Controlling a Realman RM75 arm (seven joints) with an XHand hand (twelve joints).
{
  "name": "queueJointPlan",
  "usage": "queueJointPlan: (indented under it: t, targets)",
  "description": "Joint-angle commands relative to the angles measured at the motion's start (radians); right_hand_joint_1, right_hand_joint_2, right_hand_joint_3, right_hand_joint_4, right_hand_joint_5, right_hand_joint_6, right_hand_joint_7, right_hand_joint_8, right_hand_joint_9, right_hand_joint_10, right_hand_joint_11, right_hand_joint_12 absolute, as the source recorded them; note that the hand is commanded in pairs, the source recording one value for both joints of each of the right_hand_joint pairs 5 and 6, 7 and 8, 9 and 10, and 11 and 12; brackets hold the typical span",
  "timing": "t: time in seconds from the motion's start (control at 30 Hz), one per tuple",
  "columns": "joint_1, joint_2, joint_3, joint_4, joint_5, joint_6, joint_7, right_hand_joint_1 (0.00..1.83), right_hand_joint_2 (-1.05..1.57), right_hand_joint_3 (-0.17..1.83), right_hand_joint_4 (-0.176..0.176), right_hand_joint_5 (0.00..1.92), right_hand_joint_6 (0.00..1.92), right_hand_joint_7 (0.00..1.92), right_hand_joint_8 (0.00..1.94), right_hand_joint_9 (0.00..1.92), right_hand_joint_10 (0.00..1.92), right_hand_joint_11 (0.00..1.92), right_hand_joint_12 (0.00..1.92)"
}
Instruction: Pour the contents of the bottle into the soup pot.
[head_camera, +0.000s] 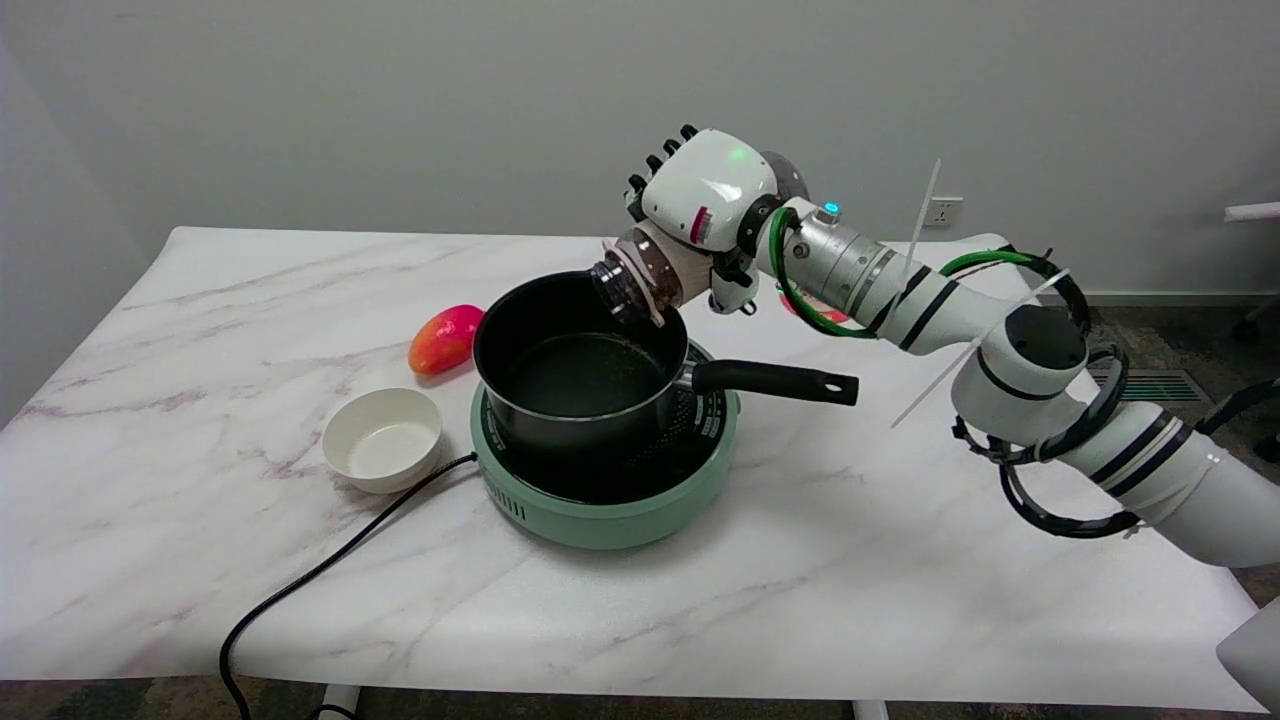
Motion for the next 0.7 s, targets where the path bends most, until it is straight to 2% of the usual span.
queueJointPlan:
  t: [0.03,0.7]
  targets:
    - [0.074,0.030,0.007,0.020,-0.069,0.099,0.003,1.46,1.22,0.57,0.000,1.92,1.92,1.92,1.92,1.30,1.30,1.19,1.19]
    - [0.143,0.041,0.007,0.043,-0.150,0.199,0.004,1.46,1.21,0.60,0.000,1.92,1.92,1.92,1.92,1.30,1.30,1.19,1.19]
